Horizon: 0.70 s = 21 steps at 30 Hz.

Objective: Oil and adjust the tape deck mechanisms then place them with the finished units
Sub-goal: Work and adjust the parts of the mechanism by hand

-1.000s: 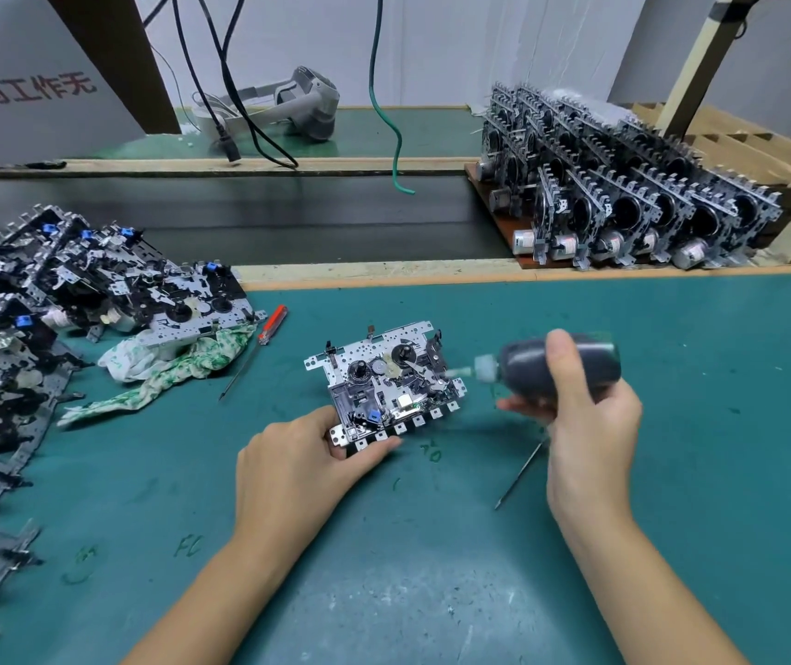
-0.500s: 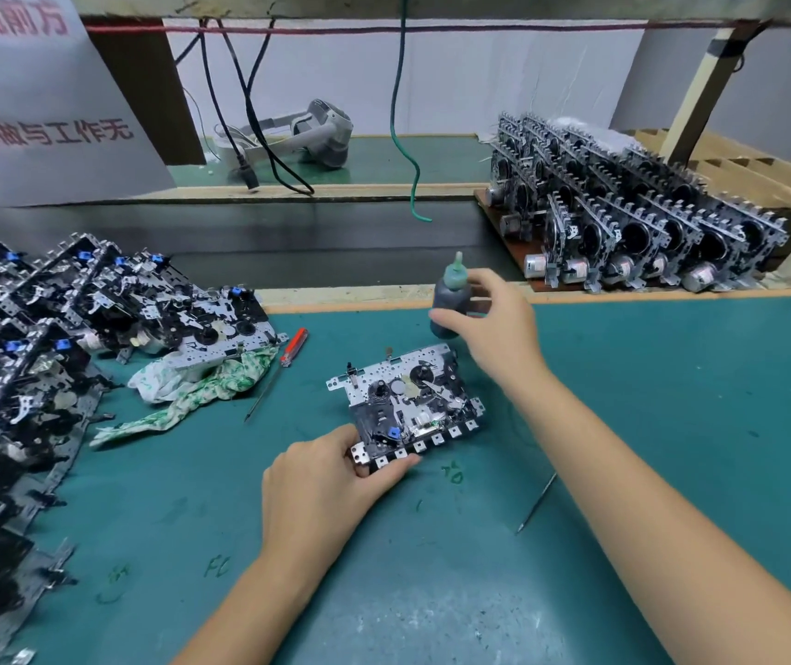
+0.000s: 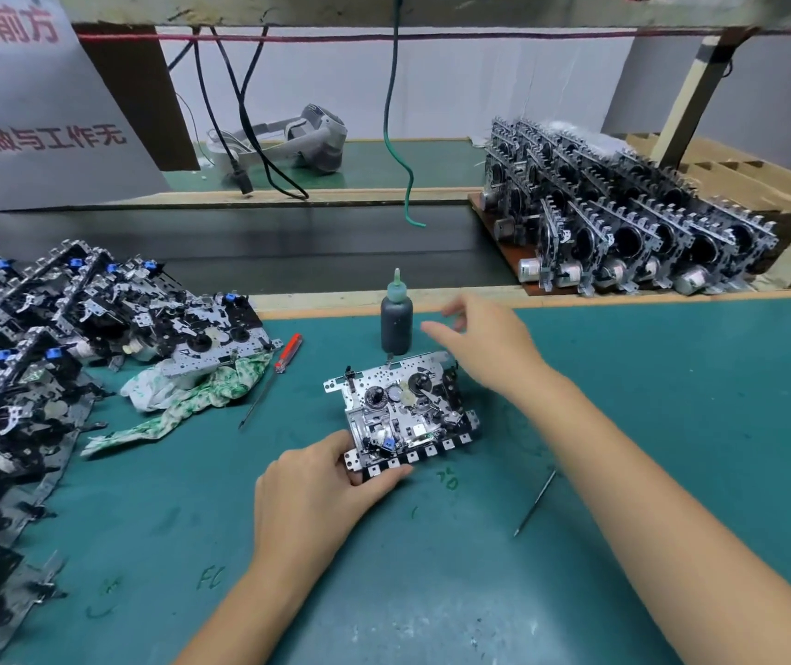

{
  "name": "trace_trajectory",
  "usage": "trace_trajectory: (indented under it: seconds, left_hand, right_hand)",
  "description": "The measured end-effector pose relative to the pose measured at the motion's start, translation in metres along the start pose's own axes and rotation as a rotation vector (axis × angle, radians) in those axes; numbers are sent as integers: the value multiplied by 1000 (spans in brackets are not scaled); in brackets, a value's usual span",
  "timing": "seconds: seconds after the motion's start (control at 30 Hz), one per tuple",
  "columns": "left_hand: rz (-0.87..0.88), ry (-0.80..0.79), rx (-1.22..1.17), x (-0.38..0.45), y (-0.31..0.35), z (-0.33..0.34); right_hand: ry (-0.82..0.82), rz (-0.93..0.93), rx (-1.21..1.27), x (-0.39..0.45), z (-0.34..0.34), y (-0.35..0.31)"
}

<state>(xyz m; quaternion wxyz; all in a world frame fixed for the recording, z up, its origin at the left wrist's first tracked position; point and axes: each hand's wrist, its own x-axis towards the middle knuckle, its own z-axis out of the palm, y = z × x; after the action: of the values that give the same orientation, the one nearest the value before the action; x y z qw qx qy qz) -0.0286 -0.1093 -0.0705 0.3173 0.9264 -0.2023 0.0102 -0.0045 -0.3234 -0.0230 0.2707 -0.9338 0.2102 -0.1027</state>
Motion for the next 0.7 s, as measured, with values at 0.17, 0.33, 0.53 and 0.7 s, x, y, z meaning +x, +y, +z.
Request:
trace_trajectory:
  seconds: [0.17,0.33,0.53,0.7]
  left_hand:
    - [31,44,-56,1,-1,2]
    - [85,52,-66,2,-3,3]
    - [154,44,-15,-4,-5,6]
    - [155,37,107,-5,2,5]
  right_hand:
    - [-117,-139,-128,-73,-13,41]
    - [-123,-376,-479,-87,-8,53]
    - [2,-415,-375,-99,-6,64]
    - [-12,-463,-310,-98,-2,64]
